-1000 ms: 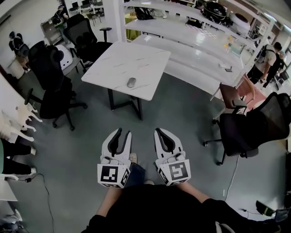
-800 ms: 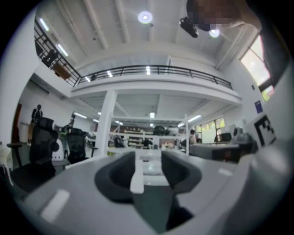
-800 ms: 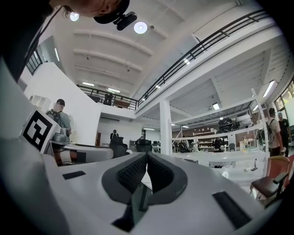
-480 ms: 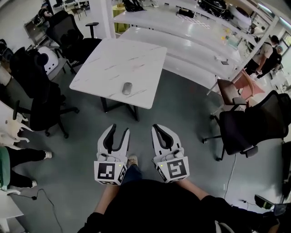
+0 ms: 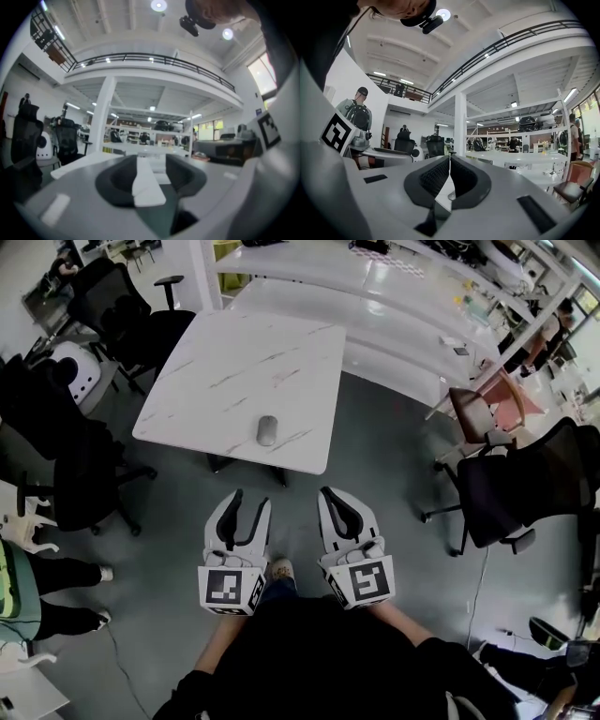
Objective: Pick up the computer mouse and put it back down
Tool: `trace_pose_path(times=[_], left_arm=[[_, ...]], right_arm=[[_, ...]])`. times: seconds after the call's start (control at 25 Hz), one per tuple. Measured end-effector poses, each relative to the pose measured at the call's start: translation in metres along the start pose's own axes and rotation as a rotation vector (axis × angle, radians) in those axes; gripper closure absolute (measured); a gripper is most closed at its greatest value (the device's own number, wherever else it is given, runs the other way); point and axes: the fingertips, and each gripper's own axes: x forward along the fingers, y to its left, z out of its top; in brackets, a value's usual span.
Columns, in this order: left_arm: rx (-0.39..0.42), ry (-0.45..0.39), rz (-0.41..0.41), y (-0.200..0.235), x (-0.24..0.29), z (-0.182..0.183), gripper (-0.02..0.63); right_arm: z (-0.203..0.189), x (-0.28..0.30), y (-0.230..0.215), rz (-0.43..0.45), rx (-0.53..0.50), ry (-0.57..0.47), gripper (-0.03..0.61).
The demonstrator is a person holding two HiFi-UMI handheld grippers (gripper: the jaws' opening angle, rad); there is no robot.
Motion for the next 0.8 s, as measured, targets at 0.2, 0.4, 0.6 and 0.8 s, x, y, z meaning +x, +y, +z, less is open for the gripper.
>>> trace_pose_path(times=[0.2, 0.4, 0.6, 0.8], left_arm=[[-0.017, 0.006, -0.034, 0.017, 0.022, -0.004, 0.417], [-0.042, 0.015, -0.044, 0.030, 0.040, -0.012, 0.419], [-0.055, 0.022, -0.033, 0.048, 0.066, -0.018, 0.419], [-0.051, 0.061, -0.009, 0.063, 0.099, -0.030, 0.419]], right_arm=[[-0.006, 0.021, -0.001, -0.030, -0.008, 0.023, 0.558], [-0.011, 0.040, -0.004, -0.037, -0.017, 0.053, 0.558], [-0.014, 0.069, -0.014, -0.028, -0.034, 0.050, 0.558], [-0.022, 0.103, -0.032, 0.001, -0.031, 0.053, 0.558]])
